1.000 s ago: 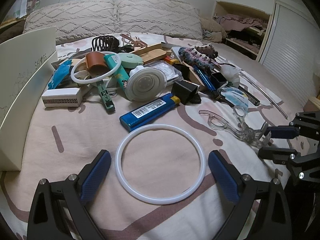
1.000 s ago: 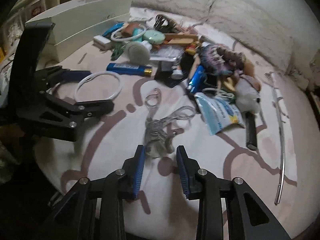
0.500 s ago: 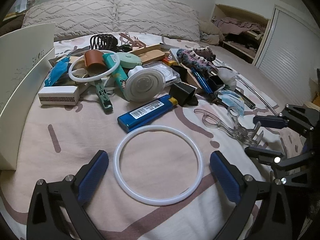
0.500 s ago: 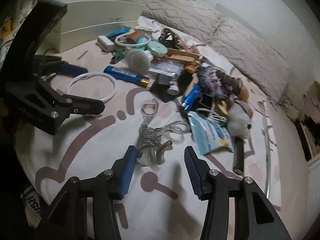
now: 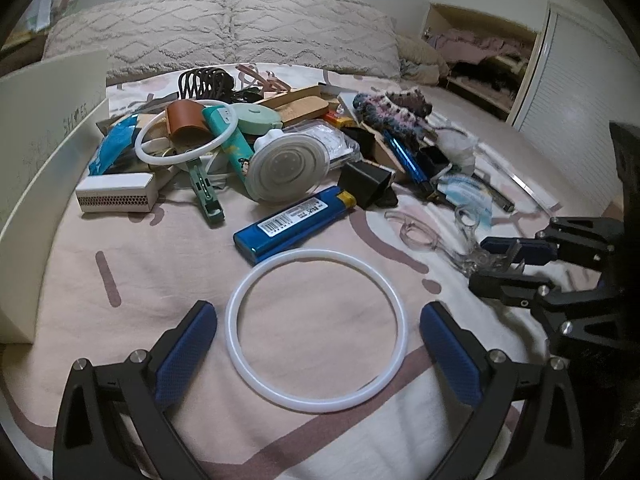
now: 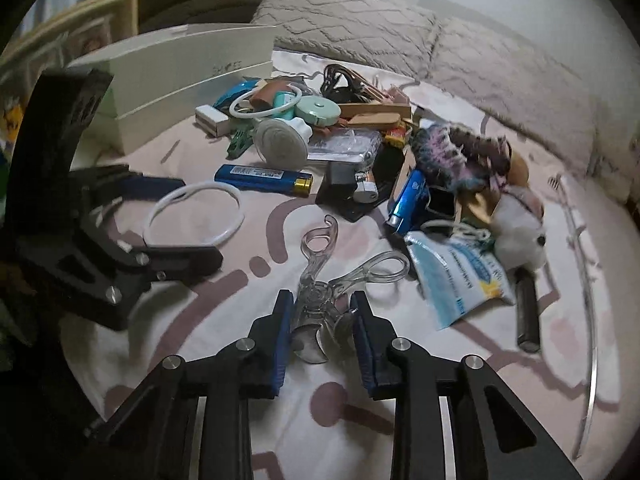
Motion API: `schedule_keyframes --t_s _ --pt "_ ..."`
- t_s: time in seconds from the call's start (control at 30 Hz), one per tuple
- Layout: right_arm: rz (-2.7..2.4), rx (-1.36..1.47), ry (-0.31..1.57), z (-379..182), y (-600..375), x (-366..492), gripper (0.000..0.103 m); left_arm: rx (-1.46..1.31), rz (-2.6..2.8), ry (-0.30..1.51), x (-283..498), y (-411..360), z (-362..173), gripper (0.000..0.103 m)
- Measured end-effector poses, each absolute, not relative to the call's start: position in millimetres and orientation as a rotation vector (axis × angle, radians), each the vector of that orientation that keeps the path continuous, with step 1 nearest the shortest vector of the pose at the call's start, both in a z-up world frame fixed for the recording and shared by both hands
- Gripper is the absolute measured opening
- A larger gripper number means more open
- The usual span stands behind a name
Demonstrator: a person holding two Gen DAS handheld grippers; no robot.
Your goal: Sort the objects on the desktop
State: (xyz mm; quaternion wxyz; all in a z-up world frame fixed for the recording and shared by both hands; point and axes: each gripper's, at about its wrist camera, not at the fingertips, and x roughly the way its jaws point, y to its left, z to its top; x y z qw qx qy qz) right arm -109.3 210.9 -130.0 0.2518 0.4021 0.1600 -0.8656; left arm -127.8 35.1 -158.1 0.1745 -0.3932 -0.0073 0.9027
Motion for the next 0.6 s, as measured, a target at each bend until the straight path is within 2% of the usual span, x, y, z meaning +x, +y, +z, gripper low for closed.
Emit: schedule_keyframes --t_s 0.17,0.43,0.6 --pt "-2.373 1.135 0.324 -134 215 -113 0.030 -1.115 2.584 0.013 -127 36 -158 0.101" --pt "-2.426 1.111 0.444 -136 204 -106 0.030 -1.118 2.605 0.043 -126 38 -158 0.099" --pt "-2.433 1.139 0.335 -138 210 -112 0.030 -1.127 2.605 0.060 -128 40 -157 0.099"
